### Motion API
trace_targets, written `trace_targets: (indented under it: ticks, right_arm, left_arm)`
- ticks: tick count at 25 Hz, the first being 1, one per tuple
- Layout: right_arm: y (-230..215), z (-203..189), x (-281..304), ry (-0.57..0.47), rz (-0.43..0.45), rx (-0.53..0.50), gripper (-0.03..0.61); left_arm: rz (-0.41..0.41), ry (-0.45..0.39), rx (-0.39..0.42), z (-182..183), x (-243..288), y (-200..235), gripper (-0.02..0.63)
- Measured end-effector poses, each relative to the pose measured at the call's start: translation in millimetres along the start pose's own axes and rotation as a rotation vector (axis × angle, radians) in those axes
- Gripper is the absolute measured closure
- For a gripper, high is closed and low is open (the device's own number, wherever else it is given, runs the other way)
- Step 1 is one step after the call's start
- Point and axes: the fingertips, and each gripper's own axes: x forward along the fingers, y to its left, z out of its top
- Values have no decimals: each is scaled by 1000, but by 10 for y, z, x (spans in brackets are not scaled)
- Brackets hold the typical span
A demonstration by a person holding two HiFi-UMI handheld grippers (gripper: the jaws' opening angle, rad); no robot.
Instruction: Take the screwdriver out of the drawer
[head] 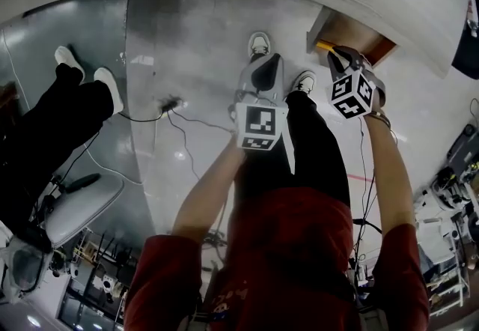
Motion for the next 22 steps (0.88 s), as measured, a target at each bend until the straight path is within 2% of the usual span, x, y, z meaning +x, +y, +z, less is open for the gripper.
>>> trace_targets:
  ticks: [13,22]
  right_arm:
    - [56,-45,305,89,45,-157,540]
    - [45,-48,425,117,62,-184,541]
  left_arm:
    - [-3,24,-8,-109,64,112,612]
    - [14,44,-24,-197,100,218,612]
